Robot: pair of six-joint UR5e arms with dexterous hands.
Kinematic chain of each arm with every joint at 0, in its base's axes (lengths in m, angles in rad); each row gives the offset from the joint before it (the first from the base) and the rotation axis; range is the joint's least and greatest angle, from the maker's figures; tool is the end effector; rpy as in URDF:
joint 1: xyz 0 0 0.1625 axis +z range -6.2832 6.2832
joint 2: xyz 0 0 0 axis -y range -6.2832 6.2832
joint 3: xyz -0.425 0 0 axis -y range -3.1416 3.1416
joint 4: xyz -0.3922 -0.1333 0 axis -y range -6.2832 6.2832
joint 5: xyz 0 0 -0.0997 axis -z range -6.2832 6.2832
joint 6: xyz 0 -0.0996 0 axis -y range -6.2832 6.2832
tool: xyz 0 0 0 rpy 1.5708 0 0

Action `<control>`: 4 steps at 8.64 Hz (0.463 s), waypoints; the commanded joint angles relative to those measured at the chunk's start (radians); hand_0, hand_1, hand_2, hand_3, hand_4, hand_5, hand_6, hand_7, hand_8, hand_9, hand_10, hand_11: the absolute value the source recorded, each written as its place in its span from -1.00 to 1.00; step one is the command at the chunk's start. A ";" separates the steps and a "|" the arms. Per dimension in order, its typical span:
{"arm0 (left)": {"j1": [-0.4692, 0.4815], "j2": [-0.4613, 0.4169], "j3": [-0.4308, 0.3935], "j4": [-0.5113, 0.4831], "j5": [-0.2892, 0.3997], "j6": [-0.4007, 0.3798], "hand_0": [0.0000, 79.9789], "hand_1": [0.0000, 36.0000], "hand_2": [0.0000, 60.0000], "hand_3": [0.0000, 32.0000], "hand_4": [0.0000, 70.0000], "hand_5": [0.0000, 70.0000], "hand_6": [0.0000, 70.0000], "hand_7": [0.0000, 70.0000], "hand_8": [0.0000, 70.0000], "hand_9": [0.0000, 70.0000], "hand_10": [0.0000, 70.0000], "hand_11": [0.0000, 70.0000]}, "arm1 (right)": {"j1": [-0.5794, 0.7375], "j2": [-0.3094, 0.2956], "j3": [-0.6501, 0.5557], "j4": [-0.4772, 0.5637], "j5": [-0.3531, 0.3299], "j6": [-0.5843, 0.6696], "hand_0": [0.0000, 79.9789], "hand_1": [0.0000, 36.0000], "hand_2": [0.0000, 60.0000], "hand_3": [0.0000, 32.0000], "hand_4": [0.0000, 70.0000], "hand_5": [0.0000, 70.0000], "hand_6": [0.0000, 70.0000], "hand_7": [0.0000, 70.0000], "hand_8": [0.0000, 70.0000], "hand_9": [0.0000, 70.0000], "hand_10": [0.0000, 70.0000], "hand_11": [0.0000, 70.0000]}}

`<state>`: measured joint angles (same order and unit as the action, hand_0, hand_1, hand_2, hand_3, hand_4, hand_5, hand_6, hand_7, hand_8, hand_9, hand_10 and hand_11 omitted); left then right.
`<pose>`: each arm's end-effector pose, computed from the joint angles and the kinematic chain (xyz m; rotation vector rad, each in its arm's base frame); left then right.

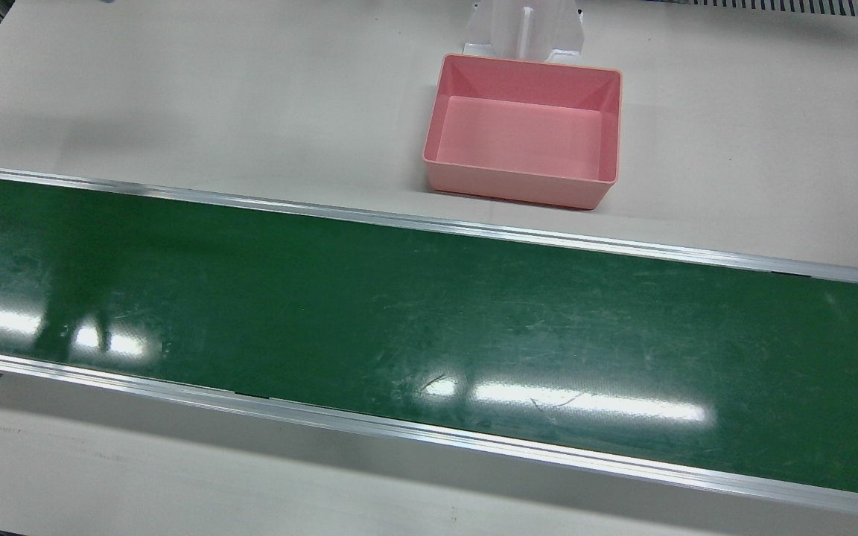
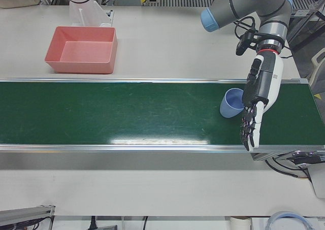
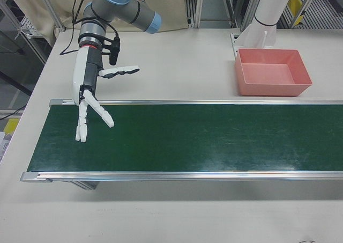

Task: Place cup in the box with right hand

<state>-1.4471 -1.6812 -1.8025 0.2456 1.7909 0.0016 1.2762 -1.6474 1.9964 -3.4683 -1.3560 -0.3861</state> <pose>-0.0462 -0.5324 0.5432 -0.3459 2.1296 -1.9303 0.0214 -0.4616 0.5496 0.3068 -2.0191 1.9454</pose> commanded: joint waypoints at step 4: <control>0.001 0.000 0.000 0.001 -0.001 0.000 -1.00 -1.00 -1.00 -1.00 -1.00 -1.00 -1.00 -1.00 -1.00 -1.00 -1.00 -1.00 | -0.015 0.014 -0.137 0.119 0.002 -0.011 0.00 -0.72 -0.78 -1.00 -0.69 -0.94 -0.91 -0.71 -0.99 -0.90 -0.94 -0.89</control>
<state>-1.4468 -1.6812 -1.8024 0.2454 1.7912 0.0015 1.2679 -1.6364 1.9322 -3.4097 -1.3550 -0.3969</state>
